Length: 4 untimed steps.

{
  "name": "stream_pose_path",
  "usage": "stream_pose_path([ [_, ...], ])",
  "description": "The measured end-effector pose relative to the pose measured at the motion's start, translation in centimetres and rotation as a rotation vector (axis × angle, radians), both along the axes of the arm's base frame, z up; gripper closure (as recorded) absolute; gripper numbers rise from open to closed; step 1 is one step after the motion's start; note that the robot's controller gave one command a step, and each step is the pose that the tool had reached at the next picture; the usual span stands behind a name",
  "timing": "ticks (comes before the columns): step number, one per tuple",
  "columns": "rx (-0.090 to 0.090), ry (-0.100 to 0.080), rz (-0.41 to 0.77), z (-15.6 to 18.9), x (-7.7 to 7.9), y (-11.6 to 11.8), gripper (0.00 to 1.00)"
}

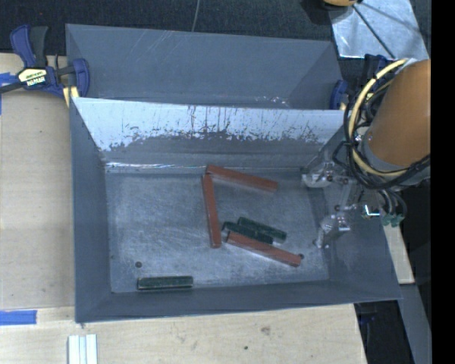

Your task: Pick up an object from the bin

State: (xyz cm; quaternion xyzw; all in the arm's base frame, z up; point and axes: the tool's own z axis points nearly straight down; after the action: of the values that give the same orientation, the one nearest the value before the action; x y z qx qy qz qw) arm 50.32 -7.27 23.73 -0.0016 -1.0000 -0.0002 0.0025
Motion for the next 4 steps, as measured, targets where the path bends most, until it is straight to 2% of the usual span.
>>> stream_pose_path([
  [1,-0.001,-0.009,0.002,0.4,0.2,0.0,0.0],
  [2,-0.003,-0.017,0.014,-3.8,0.5,1.5,0.0],
  [3,-0.002,-0.023,0.054,-14.8,2.1,2.5,1.0],
  [4,-0.002,-0.023,0.055,-14.8,2.1,2.5,1.0],
])
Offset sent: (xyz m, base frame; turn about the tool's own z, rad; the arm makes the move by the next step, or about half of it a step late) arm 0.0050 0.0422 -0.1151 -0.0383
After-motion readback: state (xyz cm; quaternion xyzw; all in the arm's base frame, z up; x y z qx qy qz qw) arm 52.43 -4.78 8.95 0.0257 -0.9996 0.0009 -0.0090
